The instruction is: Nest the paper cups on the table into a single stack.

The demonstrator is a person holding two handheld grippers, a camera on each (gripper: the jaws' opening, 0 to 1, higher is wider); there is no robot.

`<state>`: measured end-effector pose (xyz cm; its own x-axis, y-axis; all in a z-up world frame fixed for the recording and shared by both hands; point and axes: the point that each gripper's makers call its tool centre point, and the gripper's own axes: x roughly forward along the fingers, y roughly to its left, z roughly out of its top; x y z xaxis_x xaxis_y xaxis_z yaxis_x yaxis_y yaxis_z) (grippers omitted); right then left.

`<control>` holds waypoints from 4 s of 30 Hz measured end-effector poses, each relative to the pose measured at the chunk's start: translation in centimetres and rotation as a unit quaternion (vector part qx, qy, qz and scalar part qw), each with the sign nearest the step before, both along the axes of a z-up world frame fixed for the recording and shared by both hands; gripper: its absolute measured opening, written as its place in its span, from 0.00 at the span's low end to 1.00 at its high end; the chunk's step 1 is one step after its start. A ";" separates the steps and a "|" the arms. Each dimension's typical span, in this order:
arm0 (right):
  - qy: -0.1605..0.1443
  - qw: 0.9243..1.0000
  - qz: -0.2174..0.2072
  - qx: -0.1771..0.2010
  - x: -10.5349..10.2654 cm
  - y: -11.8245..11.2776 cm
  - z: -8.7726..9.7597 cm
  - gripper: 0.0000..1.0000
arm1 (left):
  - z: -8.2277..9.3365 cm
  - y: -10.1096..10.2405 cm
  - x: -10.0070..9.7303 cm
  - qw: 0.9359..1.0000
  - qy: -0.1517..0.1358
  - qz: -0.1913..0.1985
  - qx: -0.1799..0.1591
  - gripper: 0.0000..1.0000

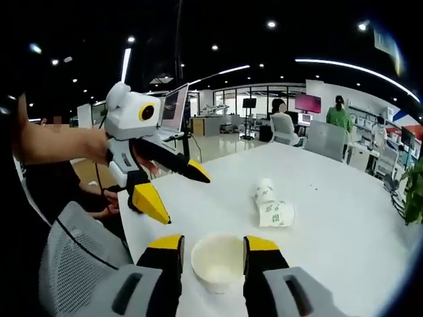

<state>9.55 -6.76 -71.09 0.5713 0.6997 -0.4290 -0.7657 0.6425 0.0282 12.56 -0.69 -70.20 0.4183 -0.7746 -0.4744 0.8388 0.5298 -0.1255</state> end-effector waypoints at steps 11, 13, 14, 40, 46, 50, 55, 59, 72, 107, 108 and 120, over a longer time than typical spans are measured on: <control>0.011 0.999 -0.038 0.032 0.0 -2.1 0.2 0.55 | -0.4 1.0 2.2 0.999 -0.008 0.053 0.005 0.74; 0.011 0.998 -0.045 0.035 0.0 -2.6 0.3 0.58 | -0.6 1.1 2.7 0.998 -0.007 0.061 0.007 0.74; 0.011 0.998 -0.049 0.038 0.0 -2.8 0.3 0.59 | -0.6 1.1 2.9 0.998 -0.007 0.064 0.007 0.73; 0.012 0.994 -0.096 0.055 -1.0 -7.0 -0.1 0.81 | -5.4 -1.3 10.1 0.998 0.004 0.030 0.059 0.64; 0.015 0.994 -0.096 0.040 -1.5 -7.8 -0.8 0.89 | -6.1 -2.1 11.9 0.997 0.011 0.031 0.065 0.64; 0.010 0.995 -0.099 0.027 -1.9 -8.5 -1.1 0.90 | -6.8 -3.0 12.7 0.997 0.017 0.023 0.069 0.62; 0.007 0.993 -0.112 0.035 -2.0 -9.3 -1.0 0.93 | -7.8 -3.8 13.7 0.996 0.027 0.021 0.077 0.59; 0.014 0.992 -0.125 0.033 -2.1 -10.1 -1.6 0.92 | -8.5 -4.4 13.9 0.995 0.036 0.020 0.085 0.57; 0.019 0.986 -0.162 0.032 -1.9 -11.5 -2.3 0.85 | -10.4 -4.0 15.4 0.993 0.030 0.027 0.112 0.44; 0.011 0.983 -0.180 0.016 -1.6 -12.4 -2.9 0.81 | -12.9 -4.9 16.4 0.973 0.160 0.131 0.100 0.40; 0.012 0.983 -0.180 0.015 -1.6 -12.4 -2.9 0.81 | -13.0 -4.8 16.5 0.973 0.162 0.133 0.101 0.40; 0.015 0.984 -0.175 0.012 -1.7 -12.3 -3.2 0.80 | -13.6 -4.5 16.8 0.968 0.175 0.154 0.093 0.36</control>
